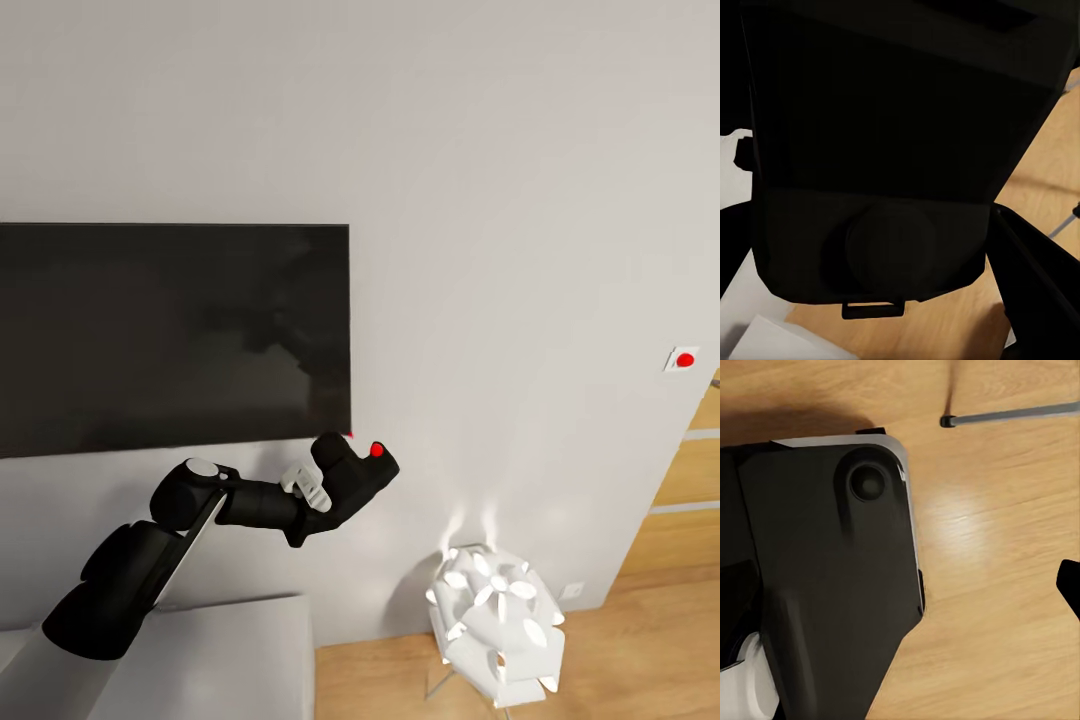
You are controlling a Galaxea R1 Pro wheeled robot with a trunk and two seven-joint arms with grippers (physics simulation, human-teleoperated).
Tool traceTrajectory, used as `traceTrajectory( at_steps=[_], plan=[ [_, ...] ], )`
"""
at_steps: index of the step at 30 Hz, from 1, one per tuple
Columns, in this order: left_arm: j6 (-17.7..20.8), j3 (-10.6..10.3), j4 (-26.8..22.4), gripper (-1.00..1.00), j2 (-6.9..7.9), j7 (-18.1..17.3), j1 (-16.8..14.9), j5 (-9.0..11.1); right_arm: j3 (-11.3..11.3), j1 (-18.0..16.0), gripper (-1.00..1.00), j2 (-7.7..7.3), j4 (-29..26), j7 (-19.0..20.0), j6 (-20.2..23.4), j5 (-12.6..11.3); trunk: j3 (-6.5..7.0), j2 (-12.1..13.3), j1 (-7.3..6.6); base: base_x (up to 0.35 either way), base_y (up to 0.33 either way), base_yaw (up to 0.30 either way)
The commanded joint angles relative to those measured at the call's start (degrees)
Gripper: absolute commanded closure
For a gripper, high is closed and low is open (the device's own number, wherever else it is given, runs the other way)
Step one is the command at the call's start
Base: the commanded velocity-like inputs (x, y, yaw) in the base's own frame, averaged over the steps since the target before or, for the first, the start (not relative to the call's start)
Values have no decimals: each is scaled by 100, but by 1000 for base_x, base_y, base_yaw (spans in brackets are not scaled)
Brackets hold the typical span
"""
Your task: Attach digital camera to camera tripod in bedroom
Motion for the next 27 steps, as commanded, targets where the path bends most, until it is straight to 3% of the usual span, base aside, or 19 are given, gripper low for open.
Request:
traceTrajectory(
  at_steps=[1,7,27],
  plan=[
    [17,-1,-4,100,2,-56,-3,-49,48,-8,-100,3,25,-6,-42,-53,-2,-4,5,229,154,0],
    [17,-2,-4,100,2,-56,-3,-49,48,-8,-100,4,25,-7,-42,-53,-2,-4,5,104,53,-34],
    [17,-2,-4,100,2,-56,-3,-49,48,-8,-100,1,25,-3,-42,-53,-2,-4,5,46,6,-142]
  ],
)
